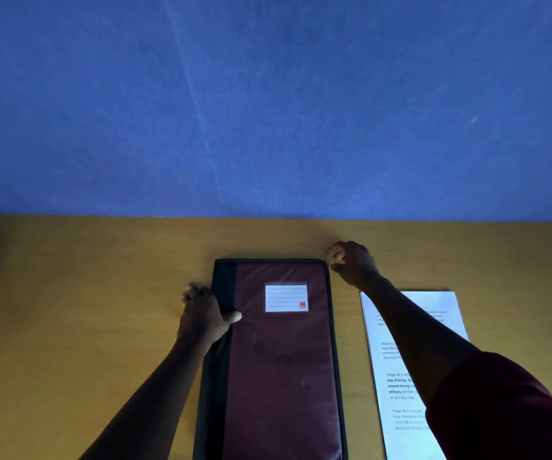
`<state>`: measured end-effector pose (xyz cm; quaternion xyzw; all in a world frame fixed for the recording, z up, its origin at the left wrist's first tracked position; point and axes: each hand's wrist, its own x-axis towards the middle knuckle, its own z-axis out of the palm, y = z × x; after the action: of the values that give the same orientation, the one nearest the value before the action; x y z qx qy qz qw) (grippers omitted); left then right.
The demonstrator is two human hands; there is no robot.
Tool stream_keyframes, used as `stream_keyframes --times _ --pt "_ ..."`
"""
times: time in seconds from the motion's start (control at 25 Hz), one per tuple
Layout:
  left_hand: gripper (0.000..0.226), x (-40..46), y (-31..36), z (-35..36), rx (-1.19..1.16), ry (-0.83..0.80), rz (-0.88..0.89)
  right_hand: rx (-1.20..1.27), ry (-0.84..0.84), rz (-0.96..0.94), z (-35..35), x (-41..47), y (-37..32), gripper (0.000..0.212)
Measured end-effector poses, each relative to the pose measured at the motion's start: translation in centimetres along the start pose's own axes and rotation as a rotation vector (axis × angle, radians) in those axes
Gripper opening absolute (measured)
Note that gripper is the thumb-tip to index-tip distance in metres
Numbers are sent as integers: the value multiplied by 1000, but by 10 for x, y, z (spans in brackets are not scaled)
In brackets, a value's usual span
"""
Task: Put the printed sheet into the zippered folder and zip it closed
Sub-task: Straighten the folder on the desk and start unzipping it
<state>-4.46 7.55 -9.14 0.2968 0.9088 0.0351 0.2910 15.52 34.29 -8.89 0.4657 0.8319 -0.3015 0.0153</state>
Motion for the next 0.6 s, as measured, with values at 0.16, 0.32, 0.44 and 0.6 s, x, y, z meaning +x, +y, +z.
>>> stream_keyframes --times 0.16,0.32,0.44,0.6 --pt "113 -1 -1 1 38 14 -2 -95 8 -152 7 -7 2 25" --pt "113 -1 -1 3 53 16 -1 -255 104 -193 11 -13 -1 12" --pt "111 -3 -1 5 30 9 -14 -366 147 -197 14 -21 -2 9" --pt "108 -7 -6 10 -29 -11 -17 -411 180 -171 21 -39 -2 11"
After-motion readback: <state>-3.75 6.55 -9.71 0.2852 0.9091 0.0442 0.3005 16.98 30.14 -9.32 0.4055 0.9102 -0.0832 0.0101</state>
